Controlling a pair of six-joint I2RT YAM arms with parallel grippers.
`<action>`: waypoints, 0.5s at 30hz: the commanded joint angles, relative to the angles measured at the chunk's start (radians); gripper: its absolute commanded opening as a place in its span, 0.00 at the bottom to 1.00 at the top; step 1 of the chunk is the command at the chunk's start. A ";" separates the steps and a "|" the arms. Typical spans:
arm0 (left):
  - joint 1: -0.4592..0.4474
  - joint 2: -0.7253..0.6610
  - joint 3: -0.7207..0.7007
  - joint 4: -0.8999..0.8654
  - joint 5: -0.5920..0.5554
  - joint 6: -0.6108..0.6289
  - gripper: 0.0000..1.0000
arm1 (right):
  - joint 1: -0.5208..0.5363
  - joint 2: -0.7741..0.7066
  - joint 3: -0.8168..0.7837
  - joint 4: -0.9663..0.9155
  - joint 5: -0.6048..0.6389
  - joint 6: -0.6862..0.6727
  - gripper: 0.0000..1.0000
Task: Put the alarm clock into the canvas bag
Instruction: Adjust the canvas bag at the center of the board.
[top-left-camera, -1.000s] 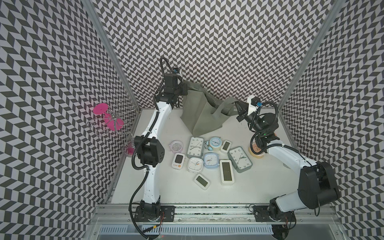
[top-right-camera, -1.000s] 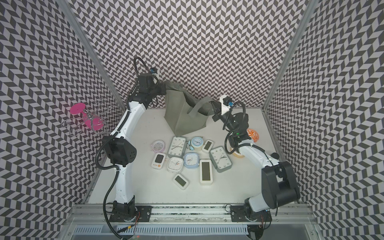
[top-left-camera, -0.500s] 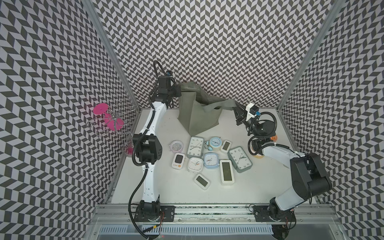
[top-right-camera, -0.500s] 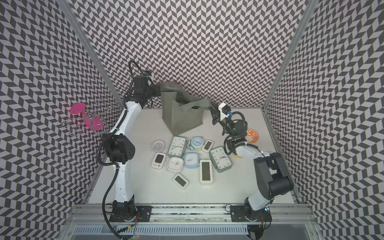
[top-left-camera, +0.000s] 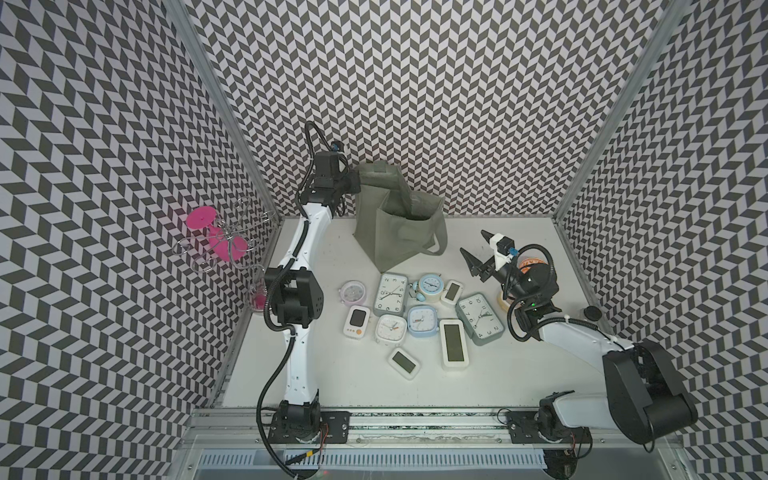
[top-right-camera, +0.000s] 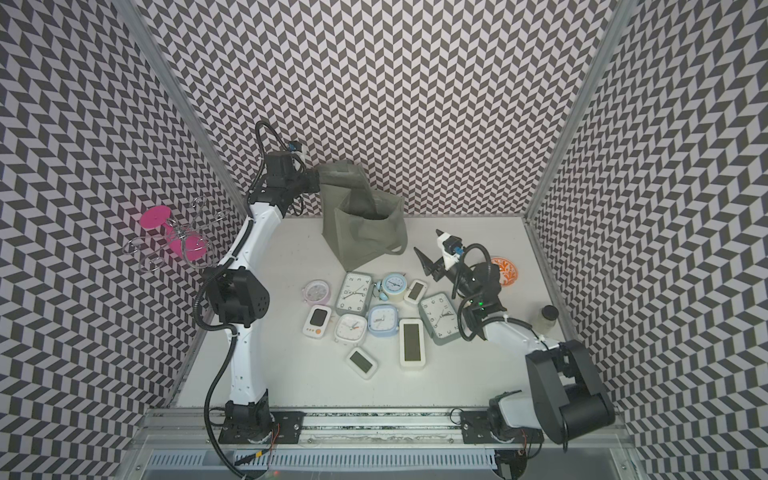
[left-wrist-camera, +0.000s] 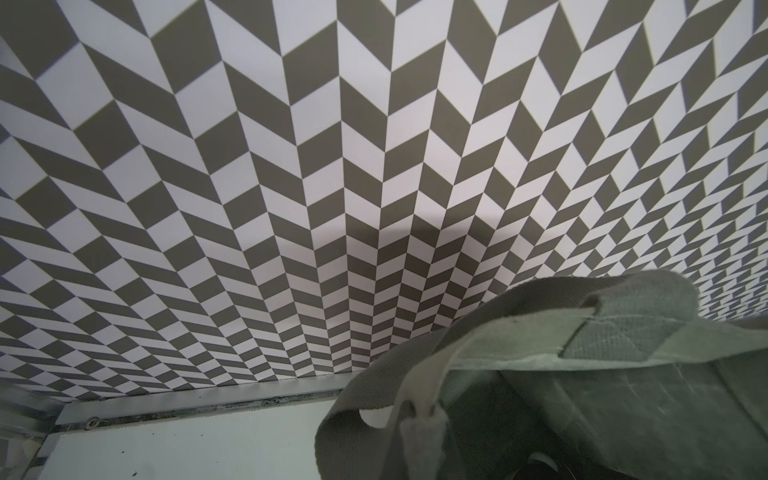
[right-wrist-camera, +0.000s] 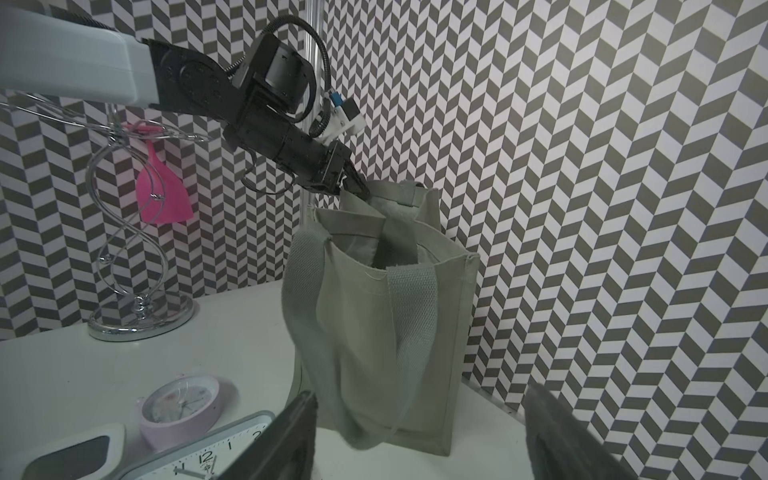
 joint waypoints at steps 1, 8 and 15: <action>0.008 0.003 0.031 0.064 -0.007 0.023 0.00 | -0.003 -0.050 0.041 -0.194 -0.060 0.041 0.83; 0.018 -0.075 -0.103 0.151 0.044 -0.017 0.00 | 0.089 0.028 0.282 -0.491 -0.019 0.391 0.88; 0.017 -0.161 -0.193 0.209 0.107 -0.078 0.00 | 0.175 0.168 0.464 -0.551 0.035 0.804 0.78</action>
